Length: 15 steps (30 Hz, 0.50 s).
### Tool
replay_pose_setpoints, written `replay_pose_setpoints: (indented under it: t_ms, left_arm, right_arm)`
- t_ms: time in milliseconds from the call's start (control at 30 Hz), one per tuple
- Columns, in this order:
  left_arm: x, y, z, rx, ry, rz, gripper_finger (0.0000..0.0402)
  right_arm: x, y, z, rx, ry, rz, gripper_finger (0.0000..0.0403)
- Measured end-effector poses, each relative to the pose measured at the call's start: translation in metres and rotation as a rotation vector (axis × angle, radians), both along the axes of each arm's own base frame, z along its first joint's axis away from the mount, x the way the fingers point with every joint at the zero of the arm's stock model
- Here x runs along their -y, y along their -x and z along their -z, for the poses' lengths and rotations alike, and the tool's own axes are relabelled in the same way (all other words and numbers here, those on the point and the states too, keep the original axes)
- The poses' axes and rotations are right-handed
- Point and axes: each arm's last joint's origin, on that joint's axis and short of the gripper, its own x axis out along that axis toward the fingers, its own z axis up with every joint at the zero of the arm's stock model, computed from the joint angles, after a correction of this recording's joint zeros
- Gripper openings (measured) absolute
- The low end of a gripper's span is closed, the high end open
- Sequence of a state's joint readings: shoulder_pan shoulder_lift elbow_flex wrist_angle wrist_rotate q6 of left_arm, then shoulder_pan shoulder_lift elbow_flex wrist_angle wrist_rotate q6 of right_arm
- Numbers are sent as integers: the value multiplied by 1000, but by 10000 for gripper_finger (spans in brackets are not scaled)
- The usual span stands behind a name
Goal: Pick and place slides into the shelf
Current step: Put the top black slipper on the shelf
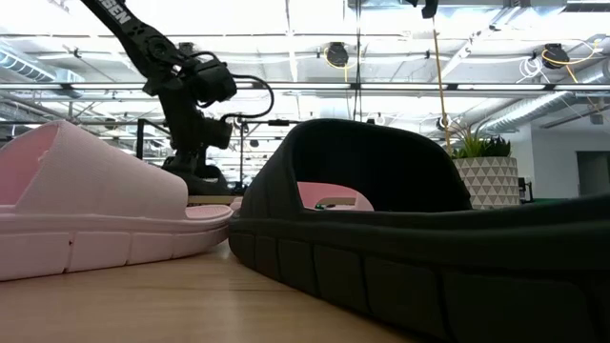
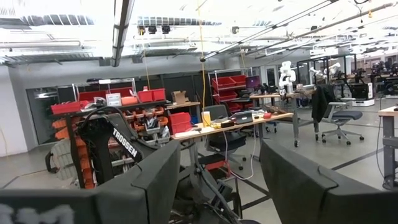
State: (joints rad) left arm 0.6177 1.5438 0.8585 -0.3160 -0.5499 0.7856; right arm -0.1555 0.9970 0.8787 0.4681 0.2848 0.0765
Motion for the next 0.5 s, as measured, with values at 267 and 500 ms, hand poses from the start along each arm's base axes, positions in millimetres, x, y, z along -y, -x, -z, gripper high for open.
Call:
replay_pose_setpoints:
  t_ms: [267,500]
  left_arm:
    - [-1,0,0,-22,-26,-7,151]
    - [-2,1,-1,-55,-54,-18,84]
  right_arm:
    - [0,0,0,0,-2,1,212]
    - [0,0,0,0,-2,0,212]
